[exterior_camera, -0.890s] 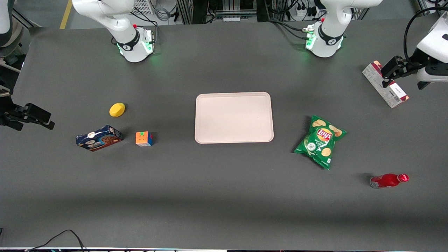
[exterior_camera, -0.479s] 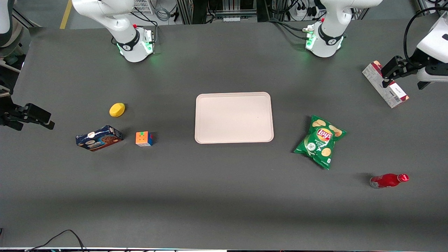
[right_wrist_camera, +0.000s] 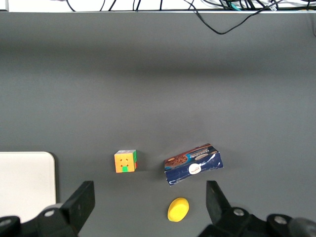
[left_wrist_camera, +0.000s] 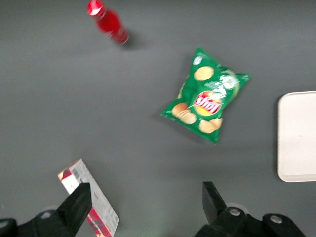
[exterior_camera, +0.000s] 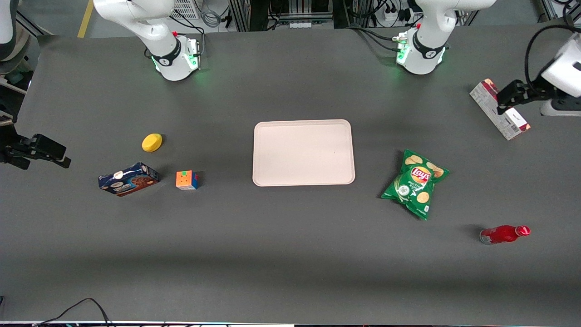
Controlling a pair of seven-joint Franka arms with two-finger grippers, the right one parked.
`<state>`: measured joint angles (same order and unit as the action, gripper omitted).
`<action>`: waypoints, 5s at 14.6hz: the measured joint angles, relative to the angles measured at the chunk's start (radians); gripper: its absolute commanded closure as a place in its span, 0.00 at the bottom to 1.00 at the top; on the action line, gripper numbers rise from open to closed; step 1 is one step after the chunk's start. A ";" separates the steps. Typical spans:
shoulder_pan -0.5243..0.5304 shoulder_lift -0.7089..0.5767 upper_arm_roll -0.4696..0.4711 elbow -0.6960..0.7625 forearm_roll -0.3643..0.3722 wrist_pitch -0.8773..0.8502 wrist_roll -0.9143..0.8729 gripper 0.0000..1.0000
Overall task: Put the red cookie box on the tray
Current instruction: 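Move the left gripper down toward the upright red plaid cookie box, then lower the open left gripper around the cookie box and close it, then lift the cookie box upright with the left gripper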
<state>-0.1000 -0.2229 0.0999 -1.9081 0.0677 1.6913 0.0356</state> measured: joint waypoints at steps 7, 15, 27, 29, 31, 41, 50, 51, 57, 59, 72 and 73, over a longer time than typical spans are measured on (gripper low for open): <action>0.007 0.012 0.285 -0.197 0.074 0.102 0.000 0.00; 0.044 -0.001 0.485 -0.508 0.166 0.448 -0.002 0.00; 0.088 0.024 0.613 -0.776 0.223 0.753 -0.009 0.00; 0.090 0.051 0.617 -0.782 0.224 0.780 -0.010 0.00; 0.094 0.083 0.622 -0.783 0.224 0.804 -0.010 0.00; 0.108 0.157 0.629 -0.818 0.224 0.873 -0.018 0.06; 0.108 0.191 0.630 -0.819 0.216 0.894 -0.024 0.54; 0.107 0.196 0.629 -0.819 0.215 0.897 -0.025 0.66; 0.099 0.200 0.626 -0.819 0.214 0.899 -0.026 1.00; 0.098 0.200 0.626 -0.819 0.214 0.899 -0.026 1.00; -0.037 0.157 0.234 -0.376 0.074 0.390 -0.019 1.00; -0.047 0.158 0.187 -0.344 0.070 0.378 -0.020 1.00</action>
<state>-0.1471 -0.0653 0.2866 -2.2524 0.1376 2.0697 0.0159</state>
